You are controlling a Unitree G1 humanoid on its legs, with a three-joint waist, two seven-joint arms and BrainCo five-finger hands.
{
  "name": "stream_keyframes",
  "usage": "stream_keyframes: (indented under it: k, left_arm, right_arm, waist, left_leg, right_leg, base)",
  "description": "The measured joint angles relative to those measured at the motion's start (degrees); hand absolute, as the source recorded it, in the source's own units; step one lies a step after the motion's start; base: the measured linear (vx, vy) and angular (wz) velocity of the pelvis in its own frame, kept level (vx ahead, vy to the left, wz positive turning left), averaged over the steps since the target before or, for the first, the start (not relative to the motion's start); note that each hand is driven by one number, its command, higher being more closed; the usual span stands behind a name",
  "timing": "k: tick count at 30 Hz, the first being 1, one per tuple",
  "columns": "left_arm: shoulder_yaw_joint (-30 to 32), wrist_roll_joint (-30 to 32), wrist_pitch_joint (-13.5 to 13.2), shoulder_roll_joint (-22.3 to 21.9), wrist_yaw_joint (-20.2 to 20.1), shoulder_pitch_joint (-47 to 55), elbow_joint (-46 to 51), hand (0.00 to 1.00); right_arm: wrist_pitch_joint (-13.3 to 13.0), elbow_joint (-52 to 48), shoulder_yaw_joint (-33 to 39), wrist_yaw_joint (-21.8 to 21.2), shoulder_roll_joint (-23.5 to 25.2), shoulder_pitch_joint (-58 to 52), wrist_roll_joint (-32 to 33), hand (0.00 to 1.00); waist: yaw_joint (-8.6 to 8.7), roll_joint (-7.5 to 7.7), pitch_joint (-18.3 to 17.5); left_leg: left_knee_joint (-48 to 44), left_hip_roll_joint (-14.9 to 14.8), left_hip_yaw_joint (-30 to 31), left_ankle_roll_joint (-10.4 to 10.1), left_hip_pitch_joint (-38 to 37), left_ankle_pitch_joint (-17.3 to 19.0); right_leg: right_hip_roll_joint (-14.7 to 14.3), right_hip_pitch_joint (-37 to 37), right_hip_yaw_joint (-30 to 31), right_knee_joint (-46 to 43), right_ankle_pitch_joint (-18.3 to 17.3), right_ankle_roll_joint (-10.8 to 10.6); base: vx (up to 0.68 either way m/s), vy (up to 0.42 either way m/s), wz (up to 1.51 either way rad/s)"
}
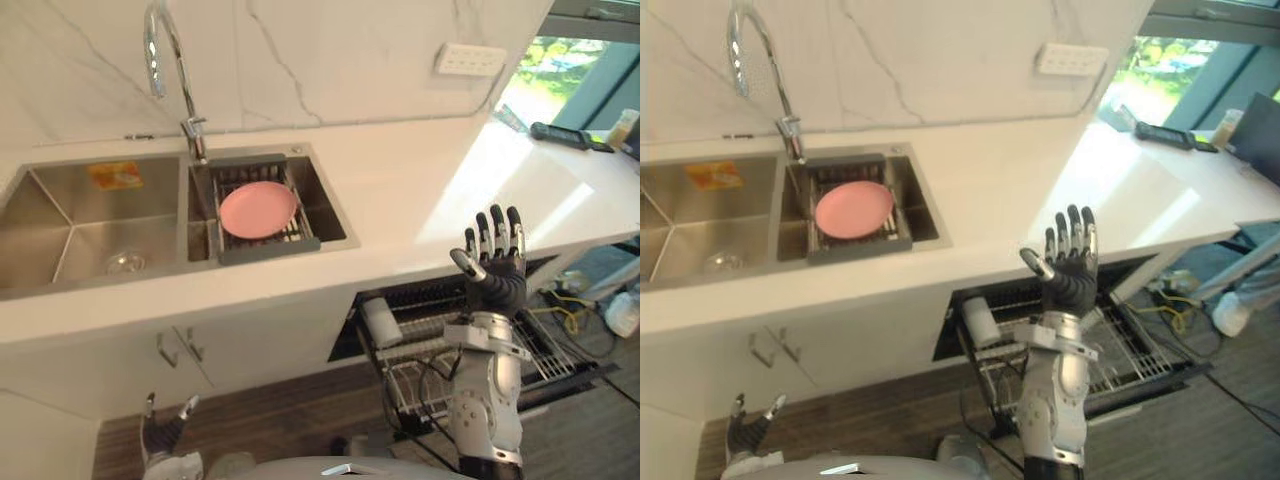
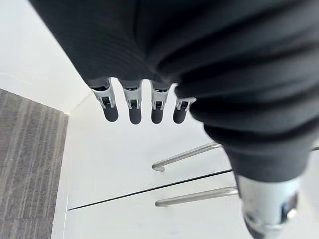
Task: Walk over to the sink, pick up the cup, carry it to the dishwasher, place the cup inside the dishwasher, then close the dishwasher door
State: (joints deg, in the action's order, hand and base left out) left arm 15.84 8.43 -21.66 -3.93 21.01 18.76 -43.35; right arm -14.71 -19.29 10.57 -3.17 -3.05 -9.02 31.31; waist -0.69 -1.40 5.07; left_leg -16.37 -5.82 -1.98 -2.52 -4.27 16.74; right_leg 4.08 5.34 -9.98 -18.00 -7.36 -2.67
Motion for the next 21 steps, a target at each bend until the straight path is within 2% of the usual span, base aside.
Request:
stream_keyframes:
  k: [2, 4, 8, 10, 12, 15, 17, 19, 20, 21]
  left_arm:
    - [0.3, 0.3, 0.2, -0.2, -0.1, 0.5, -0.2, 0.0]
    - [2.5, 0.3, 0.3, -0.6, 0.1, 1.1, -0.3, 0.0]
    - [3.4, 1.1, 0.2, -0.7, 1.1, 1.1, -1.9, 0.0]
    - [4.3, 1.9, 0.2, -0.8, 2.6, 1.0, -1.8, 0.0]
    - [4.2, 2.0, 0.2, -0.8, 2.8, 1.1, -1.7, 0.0]
    - [3.8, 2.0, 0.2, -0.7, 2.8, 1.2, -1.6, 0.0]
    - [3.5, 2.0, 0.3, -0.7, 2.7, 1.2, -1.5, 0.0]
    - [3.2, 1.9, 0.4, -0.8, 2.7, 1.4, -1.0, 0.0]
    - [3.1, 1.9, 0.5, -0.5, 2.5, 1.7, -1.0, 0.0]
    - [2.3, 1.9, 0.5, -0.6, 2.5, 2.4, -1.0, 0.0]
  right_arm:
    - [0.8, -0.6, 0.6, -0.6, 0.0, 0.5, 0.0, 0.0]
    - [2.3, -0.6, 0.9, -1.8, 0.2, 0.4, -0.1, 0.0]
    - [3.1, -3.1, 0.9, -2.9, 0.4, 0.1, -0.1, 0.0]
    - [3.5, -3.2, 1.0, -3.9, 0.6, -1.3, -0.1, 0.0]
    - [3.8, -3.4, 1.4, -4.3, 1.0, -2.8, -0.1, 0.0]
    - [3.7, -4.0, 3.6, -4.3, 0.3, -2.6, 0.0, 0.0]
    - [3.6, -4.8, 5.1, -4.3, 0.2, -1.9, 0.4, 0.0]
    - [3.6, -5.0, 5.4, -4.3, 0.3, -2.2, 0.6, 0.0]
    - [3.6, -5.0, 5.2, -4.2, 0.4, -2.3, 0.6, 0.0]
    - [3.5, -5.0, 5.0, -4.2, 0.3, -2.0, 0.6, 0.0]
  waist:
    - [-0.57, -1.09, -0.2]
    - [-1.33, -1.09, -0.2]
    - [-1.19, -0.88, -0.2]
    - [-1.23, 0.78, 0.4]
    - [-1.19, 1.72, 0.9]
    - [-1.99, 1.87, 1.5]
    - [-2.2, 1.03, 1.7]
    - [-2.28, 0.82, 2.4]
    - [-2.46, 1.71, 3.0]
    - [-2.73, 1.36, 3.1]
  left_leg:
    - [2.7, -0.4, 0.5, -0.2, -1.5, -1.7]
    - [4.5, -1.0, 0.5, -0.2, -3.0, -2.9]
    - [4.5, -1.2, 0.1, 0.2, -2.7, -3.3]
    - [-0.3, -0.7, -3.1, 0.6, 0.1, -3.7]
    - [-7.4, -1.0, -7.2, 0.9, 4.0, -4.2]
    - [-10.2, -1.0, -11.0, -0.6, 5.9, -5.1]
    - [-8.2, -0.5, -12.3, -0.7, 6.1, -5.1]
    - [-9.3, -0.3, -12.4, -0.7, 7.5, -5.2]
    - [-12.8, -0.6, -12.5, -0.2, 9.7, -3.4]
    - [-11.9, -1.8, -12.7, 0.4, 10.3, -1.2]
  right_leg:
    - [-0.8, -0.7, -0.3, 1.3, 0.2, 0.4]
    - [-1.5, -2.6, -0.9, 3.3, 0.6, 1.0]
    - [-1.3, -5.4, -2.8, 6.8, 1.3, 0.5]
    - [0.1, -7.7, -5.2, 9.9, 1.8, 0.1]
    - [1.1, -10.0, -8.1, 12.7, 3.0, 0.0]
    - [2.3, -13.3, -11.2, 16.0, 5.1, -0.9]
    - [2.5, -13.2, -11.9, 17.6, 5.6, -0.7]
    - [2.7, -13.2, -12.4, 18.7, 6.1, -0.5]
    - [3.2, -13.3, -12.1, 18.9, 6.2, -0.4]
    - [3.5, -13.2, -11.2, 18.4, 5.7, -1.1]
  base:
    - [0.16, -0.13, 0.09]
    - [0.13, -0.099, 0.0]
    - [0.03, 0.001, 0.26]
    - [-0.03, 0.057, 0.56]
    - [-0.01, 0.04, 0.75]
    - [0.02, 0.066, 0.63]
    - [-0.03, 0.123, 0.36]
    - [-0.07, 0.143, 0.27]
    - [-0.04, 0.099, 0.09]
    - [-0.05, 0.124, -0.02]
